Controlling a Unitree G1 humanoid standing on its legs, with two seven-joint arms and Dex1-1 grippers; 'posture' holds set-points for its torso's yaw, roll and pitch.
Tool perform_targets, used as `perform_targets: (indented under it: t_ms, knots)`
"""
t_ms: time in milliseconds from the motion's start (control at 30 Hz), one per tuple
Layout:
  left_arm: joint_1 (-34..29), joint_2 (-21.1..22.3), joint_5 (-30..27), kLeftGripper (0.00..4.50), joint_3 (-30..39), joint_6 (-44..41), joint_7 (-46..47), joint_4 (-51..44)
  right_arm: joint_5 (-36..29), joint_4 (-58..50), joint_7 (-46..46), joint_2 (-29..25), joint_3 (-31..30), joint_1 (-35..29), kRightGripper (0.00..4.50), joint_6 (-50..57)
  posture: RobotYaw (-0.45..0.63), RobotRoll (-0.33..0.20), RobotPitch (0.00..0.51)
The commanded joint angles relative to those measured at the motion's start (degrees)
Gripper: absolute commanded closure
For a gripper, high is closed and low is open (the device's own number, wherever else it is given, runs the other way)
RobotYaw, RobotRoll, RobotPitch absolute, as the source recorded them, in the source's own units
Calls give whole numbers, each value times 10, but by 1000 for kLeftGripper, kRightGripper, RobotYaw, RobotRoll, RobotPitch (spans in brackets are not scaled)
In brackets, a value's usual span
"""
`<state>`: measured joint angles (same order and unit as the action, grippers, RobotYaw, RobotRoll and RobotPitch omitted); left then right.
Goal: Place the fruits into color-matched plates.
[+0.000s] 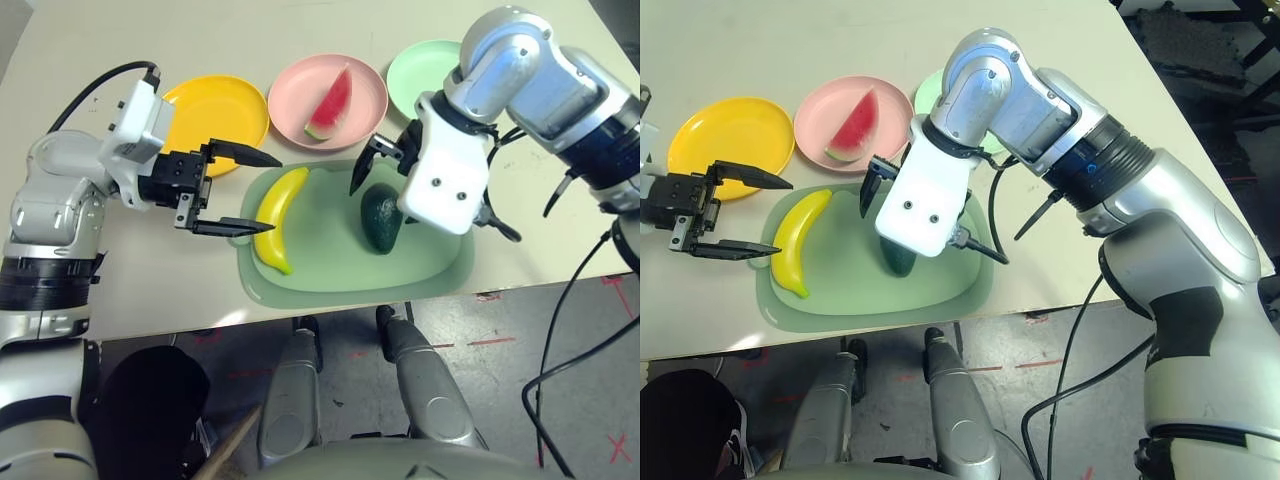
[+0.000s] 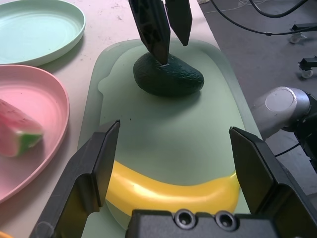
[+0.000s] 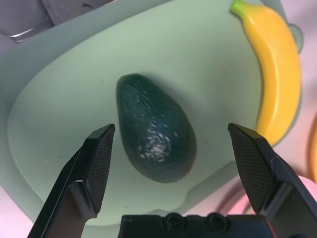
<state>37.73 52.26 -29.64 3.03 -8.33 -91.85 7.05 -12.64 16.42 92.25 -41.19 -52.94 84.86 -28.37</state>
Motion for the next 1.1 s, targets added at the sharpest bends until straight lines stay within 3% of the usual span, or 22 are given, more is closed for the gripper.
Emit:
perform_targets:
  t_ms: [33,600,1100]
  knots:
    - [-3,5,4,0,-9,-2,-7,-4,-6,-20,2,-1,-7,-6,49,4,-114,0,398]
    - [-19,-1,-1,0,-10,-9,-6,-31,27,-8,2,35,25,-30,49,10,-99,0,400]
    - [-34,23,-14,0,-26,-2,-7,-53,49,3,2,38,23,-48,49,5,-92,0,404]
